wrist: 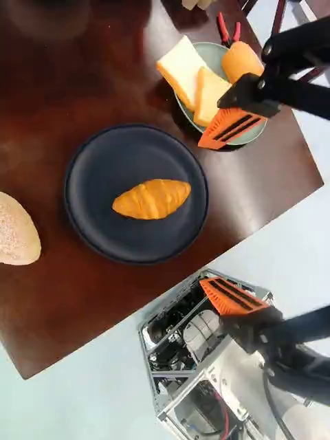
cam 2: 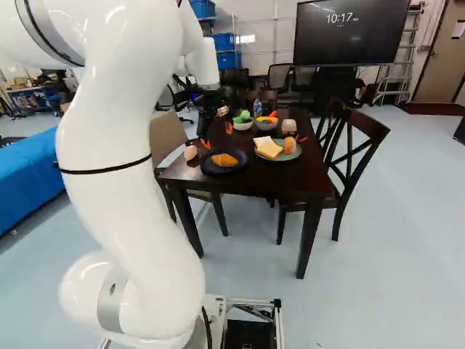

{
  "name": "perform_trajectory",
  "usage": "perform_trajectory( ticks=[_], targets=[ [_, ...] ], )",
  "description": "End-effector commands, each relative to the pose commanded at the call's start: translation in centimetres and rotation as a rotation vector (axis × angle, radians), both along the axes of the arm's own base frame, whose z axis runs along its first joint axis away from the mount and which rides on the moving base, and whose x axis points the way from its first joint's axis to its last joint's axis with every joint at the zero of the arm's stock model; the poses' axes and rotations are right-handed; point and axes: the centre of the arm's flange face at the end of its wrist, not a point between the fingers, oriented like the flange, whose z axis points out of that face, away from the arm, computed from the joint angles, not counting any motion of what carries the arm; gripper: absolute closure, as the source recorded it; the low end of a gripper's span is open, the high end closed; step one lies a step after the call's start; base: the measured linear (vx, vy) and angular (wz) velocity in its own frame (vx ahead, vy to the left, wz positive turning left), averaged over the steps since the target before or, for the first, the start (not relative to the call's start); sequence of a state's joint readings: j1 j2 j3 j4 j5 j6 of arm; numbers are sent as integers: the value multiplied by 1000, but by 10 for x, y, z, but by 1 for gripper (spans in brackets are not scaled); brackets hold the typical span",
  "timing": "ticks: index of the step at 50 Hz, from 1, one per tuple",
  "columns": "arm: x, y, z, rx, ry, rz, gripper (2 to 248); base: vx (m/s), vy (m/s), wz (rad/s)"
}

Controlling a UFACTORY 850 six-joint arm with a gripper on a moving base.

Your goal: Move the croissant to the empty plate

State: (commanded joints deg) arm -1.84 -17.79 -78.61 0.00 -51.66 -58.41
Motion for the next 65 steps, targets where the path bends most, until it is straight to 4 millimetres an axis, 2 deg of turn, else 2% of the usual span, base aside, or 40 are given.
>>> perform_trajectory(
  ticks=[35,65],
  targets=[
    [-30,4,-34,33,-167,-147,3,0,0,0],
    [-77,8,-76,111,-373,-323,3,0,0,0]
  ],
)
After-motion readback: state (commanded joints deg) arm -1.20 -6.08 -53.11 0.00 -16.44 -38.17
